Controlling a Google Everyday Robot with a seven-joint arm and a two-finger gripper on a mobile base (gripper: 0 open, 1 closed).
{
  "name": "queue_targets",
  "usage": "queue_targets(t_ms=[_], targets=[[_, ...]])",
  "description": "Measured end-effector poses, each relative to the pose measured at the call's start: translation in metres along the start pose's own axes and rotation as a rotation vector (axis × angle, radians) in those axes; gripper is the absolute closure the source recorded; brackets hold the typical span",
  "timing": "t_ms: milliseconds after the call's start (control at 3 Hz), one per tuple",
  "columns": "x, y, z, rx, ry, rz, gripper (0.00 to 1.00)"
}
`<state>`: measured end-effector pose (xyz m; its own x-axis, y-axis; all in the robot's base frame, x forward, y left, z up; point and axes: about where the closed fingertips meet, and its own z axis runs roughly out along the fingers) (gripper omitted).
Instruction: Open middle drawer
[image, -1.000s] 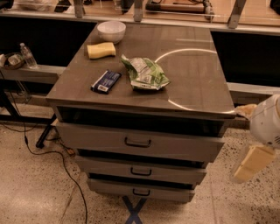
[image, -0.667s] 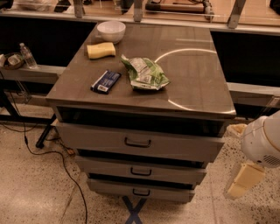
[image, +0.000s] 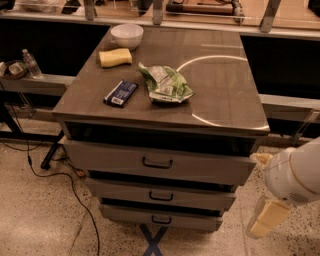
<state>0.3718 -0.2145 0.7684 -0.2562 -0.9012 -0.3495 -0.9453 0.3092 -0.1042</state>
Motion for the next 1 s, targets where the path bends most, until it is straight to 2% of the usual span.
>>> queue_targets(t_ms=[667, 1000], targets=[[0.019, 0.044, 0.096, -0.046, -0.093, -0.05, 0.0], [0.014, 0.055, 0.139, -0.053, -0.155, -0.069, 0.0]])
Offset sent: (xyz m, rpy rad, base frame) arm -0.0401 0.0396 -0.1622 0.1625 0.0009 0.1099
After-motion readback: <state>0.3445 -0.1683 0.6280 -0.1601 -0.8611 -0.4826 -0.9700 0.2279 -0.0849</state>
